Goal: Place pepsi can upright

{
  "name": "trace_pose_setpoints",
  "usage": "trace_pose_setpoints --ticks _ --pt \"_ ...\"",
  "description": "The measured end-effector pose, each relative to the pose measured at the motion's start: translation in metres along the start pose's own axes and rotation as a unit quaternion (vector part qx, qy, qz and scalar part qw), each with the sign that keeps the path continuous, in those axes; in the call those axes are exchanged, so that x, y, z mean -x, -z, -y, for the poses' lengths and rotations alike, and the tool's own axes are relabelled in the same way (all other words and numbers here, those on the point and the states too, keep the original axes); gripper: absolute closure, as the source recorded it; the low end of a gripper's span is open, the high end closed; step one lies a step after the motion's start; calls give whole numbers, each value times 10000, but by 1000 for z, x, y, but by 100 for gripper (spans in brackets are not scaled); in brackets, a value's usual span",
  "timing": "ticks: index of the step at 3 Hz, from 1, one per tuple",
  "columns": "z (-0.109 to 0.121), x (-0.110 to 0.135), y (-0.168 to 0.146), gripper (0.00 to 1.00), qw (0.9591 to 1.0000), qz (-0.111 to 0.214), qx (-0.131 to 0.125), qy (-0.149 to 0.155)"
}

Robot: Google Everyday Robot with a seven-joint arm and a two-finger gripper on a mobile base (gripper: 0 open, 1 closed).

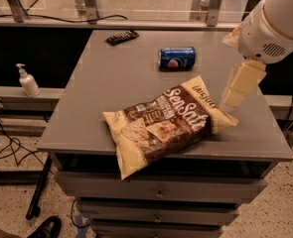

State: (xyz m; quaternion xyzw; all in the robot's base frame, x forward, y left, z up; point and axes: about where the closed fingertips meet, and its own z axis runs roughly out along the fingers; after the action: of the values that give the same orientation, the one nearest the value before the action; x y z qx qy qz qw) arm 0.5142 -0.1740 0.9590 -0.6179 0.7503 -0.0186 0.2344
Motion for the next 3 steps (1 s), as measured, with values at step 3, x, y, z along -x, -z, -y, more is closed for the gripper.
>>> trace_pose_setpoints --ticks 3 --pt "50 21 -15 0 9980 447 -437 -7"
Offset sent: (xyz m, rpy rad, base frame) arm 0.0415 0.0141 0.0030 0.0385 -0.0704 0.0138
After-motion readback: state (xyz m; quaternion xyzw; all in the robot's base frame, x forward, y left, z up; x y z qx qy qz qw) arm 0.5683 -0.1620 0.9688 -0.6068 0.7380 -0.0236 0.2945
